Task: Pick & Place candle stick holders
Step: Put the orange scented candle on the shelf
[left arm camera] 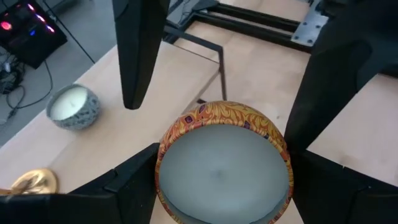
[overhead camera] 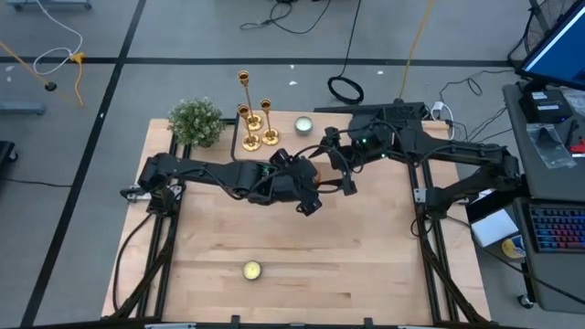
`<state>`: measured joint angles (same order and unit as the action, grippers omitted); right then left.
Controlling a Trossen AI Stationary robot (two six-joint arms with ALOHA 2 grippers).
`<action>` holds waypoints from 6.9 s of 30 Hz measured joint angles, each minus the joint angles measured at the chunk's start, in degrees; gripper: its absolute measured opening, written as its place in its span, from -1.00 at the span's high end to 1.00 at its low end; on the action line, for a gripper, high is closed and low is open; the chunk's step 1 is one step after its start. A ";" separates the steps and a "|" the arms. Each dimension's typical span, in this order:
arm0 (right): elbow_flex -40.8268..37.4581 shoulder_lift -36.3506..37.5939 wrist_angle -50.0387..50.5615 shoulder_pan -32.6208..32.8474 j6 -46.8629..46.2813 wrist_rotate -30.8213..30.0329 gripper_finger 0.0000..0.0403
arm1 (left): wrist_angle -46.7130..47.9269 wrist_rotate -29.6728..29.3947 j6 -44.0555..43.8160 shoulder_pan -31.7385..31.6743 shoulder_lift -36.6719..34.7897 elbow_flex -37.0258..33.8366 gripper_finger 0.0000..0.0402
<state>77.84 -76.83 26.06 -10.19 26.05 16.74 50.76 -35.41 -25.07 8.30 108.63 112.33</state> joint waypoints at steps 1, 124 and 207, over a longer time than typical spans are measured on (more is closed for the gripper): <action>0.00 -0.35 -0.10 0.37 0.18 -0.17 -0.77 | -0.02 0.12 -0.38 0.04 0.01 0.00 -0.49; -0.24 -5.83 -7.62 -6.24 -53.37 3.99 0.71 | 6.00 -5.01 0.09 0.60 -0.36 0.15 -0.58; -3.44 -4.32 -12.72 -17.50 -61.68 28.55 -0.51 | 0.61 -19.00 7.96 3.82 -0.05 0.02 -0.47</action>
<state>74.41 -81.15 13.34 -27.69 -35.63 45.30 51.37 -54.41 -17.10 12.12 108.57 112.36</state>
